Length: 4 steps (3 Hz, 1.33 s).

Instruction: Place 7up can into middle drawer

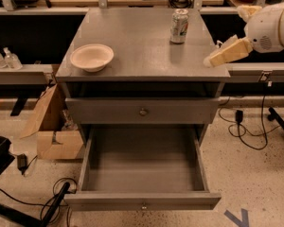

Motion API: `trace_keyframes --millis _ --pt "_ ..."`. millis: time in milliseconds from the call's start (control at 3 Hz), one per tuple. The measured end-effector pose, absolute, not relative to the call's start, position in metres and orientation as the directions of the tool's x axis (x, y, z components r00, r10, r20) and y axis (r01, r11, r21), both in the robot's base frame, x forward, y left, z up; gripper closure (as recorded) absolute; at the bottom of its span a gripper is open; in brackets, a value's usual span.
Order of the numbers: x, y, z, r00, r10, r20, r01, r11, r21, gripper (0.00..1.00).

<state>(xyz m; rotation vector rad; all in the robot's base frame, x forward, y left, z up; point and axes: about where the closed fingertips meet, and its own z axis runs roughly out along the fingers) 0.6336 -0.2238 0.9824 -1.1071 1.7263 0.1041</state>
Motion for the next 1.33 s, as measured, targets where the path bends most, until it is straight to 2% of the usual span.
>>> trace_keyframes --millis 333,667,1333 --pt "0.665 -0.221 0.971 -0.009 -0.518 -0.855 -0.686 0.626 -0.371 0.0" --pt "0.665 -0.221 0.971 -0.009 -0.518 -0.855 -0.686 0.626 -0.371 0.0" --pt "0.793 -0.206 0.938 -0.025 -0.333 -0.943 -0.666 0.709 -0.233 0.0"
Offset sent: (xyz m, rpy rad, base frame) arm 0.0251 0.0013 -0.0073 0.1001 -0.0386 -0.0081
